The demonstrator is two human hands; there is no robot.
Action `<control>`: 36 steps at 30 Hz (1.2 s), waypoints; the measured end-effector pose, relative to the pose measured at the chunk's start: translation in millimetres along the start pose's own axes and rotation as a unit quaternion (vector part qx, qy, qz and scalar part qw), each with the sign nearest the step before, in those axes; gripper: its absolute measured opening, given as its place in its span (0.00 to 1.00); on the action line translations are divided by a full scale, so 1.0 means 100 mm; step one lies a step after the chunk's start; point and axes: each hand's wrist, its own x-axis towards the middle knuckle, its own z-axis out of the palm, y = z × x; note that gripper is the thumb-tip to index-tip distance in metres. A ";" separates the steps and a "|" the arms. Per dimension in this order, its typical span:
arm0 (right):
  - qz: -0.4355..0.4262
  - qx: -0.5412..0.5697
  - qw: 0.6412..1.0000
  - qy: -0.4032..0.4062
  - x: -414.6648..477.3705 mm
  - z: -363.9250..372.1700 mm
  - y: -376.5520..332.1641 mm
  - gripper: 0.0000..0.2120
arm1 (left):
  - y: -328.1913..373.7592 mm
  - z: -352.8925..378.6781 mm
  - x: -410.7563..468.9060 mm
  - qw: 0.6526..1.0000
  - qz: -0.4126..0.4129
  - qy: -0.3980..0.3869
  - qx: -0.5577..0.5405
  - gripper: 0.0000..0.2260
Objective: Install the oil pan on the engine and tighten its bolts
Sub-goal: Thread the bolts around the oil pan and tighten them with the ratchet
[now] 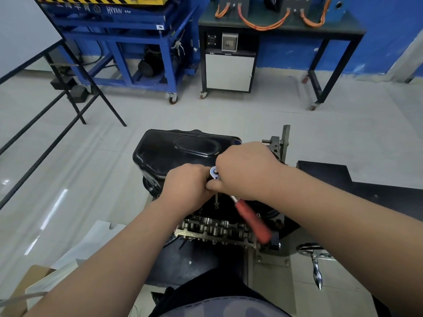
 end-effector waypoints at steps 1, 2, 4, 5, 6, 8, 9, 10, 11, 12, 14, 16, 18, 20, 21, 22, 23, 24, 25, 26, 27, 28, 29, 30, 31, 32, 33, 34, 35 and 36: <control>-0.014 0.009 1.000 0.000 0.00 -0.01 0.02 0.18 | -0.01 0.00 0.00 1.000 0.013 0.002 -0.016 0.15; -0.027 0.013 1.000 -0.004 0.01 -0.01 0.04 0.13 | -0.03 0.00 0.00 0.999 0.027 0.001 -0.028 0.14; -0.060 0.009 0.998 -0.006 0.03 -0.02 0.07 0.06 | -0.04 -0.02 0.00 0.998 0.042 0.001 -0.037 0.15; -0.071 0.007 0.997 -0.003 0.03 -0.03 0.07 0.07 | -0.04 -0.03 0.00 0.999 0.039 0.007 -0.037 0.15; -0.070 0.000 0.998 -0.002 0.03 -0.03 0.07 0.06 | -0.03 -0.03 -0.01 0.999 0.031 0.013 -0.038 0.16; -0.051 -0.016 0.998 0.015 0.02 -0.04 0.03 0.10 | -0.01 -0.03 -0.01 0.999 0.007 0.018 -0.042 0.15; -0.038 -0.020 0.999 0.013 0.01 -0.03 0.01 0.15 | 0.00 -0.03 -0.01 0.999 -0.001 0.015 -0.036 0.14; -0.027 -0.020 0.999 0.006 0.00 -0.03 -0.01 0.19 | 0.01 -0.03 -0.01 1.000 -0.004 0.008 -0.021 0.14; -0.019 -0.015 1.000 0.000 -0.02 -0.02 -0.03 0.20 | 0.01 -0.03 0.00 1.000 -0.001 -0.002 -0.003 0.14; -0.016 -0.009 1.000 0.001 -0.03 -0.01 -0.04 0.21 | 0.01 -0.03 0.02 1.000 0.004 -0.012 0.006 0.15; -0.028 0.001 1.000 -0.004 -0.03 0.00 -0.03 0.19 | -0.03 -0.04 0.04 0.999 0.019 -0.028 -0.006 0.16; -0.049 0.005 0.999 -0.001 -0.01 0.00 -0.01 0.10 | -0.07 -0.05 0.07 0.998 0.038 -0.042 -0.031 0.16; -0.057 0.000 0.998 0.003 0.02 -0.02 0.00 0.09 | -0.09 -0.07 0.08 0.996 0.055 -0.048 -0.046 0.16; -0.041 -0.007 0.999 0.006 0.02 -0.02 -0.02 0.09 | -0.11 -0.06 0.08 0.996 0.065 -0.040 -0.041 0.15; -0.026 -0.011 1.000 0.003 0.01 -0.02 -0.05 0.10 | -0.11 -0.05 0.08 0.997 0.067 -0.032 -0.035 0.16; -0.008 -0.017 1.000 0.002 0.00 -0.02 -0.07 0.13 | -0.11 -0.04 0.08 0.997 0.067 -0.025 -0.026 0.16; 0.015 -0.024 1.000 -0.002 -0.02 -0.03 -0.09 0.17 | -0.11 -0.02 0.08 0.998 0.065 -0.021 -0.015 0.15; 0.038 -0.030 0.999 -0.005 -0.04 -0.03 -0.11 0.19 | -0.10 -0.01 0.09 0.998 0.066 -0.021 -0.001 0.14; 0.058 -0.031 0.998 -0.005 -0.05 -0.05 -0.13 0.20 | -0.09 0.00 0.11 0.997 0.071 -0.024 0.010 0.13; 0.072 -0.026 0.997 -0.007 -0.06 -0.05 -0.14 0.20 | -0.08 -0.01 0.12 0.996 0.078 -0.029 0.014 0.11; 0.078 -0.016 0.997 -0.014 -0.06 -0.06 -0.15 0.19 | -0.09 -0.02 0.14 0.996 0.088 -0.033 0.005 0.11; 0.075 -0.006 0.997 -0.024 -0.05 -0.05 -0.15 0.17 | -0.10 -0.03 0.15 0.994 0.100 -0.038 -0.011 0.11; 0.067 -0.002 0.997 -0.032 -0.03 -0.06 -0.14 0.14 | -0.12 -0.04 0.15 0.992 0.113 -0.044 -0.027 0.12; 0.052 -0.006 0.998 -0.032 -0.02 -0.06 -0.12 0.11 | -0.14 -0.05 0.16 0.990 0.127 -0.048 -0.038 0.11; 0.034 -0.018 0.999 -0.029 -0.02 -0.08 -0.10 0.09 | -0.15 -0.06 0.16 0.988 0.139 -0.048 -0.042 0.09; 0.020 -0.032 0.999 -0.025 -0.01 -0.08 -0.09 0.09 | -0.16 -0.06 0.15 0.987 0.145 -0.046 -0.043 0.09; 0.020 -0.045 0.999 -0.024 -0.01 -0.09 -0.09 0.08 | -0.16 -0.06 0.15 0.988 0.144 -0.040 -0.044 0.10; 0.031 -0.052 0.998 -0.025 -0.01 -0.09 -0.10 0.08 | -0.16 -0.05 0.15 0.989 0.138 -0.031 -0.044 0.12; 0.053 -0.055 0.997 -0.029 -0.01 -0.10 -0.13 0.12 | -0.15 -0.04 0.15 0.990 0.131 -0.024 -0.043 0.13; 0.080 -0.057 0.995 -0.036 -0.01 -0.10 -0.17 0.17 | -0.15 -0.03 0.14 0.991 0.126 -0.020 -0.038 0.12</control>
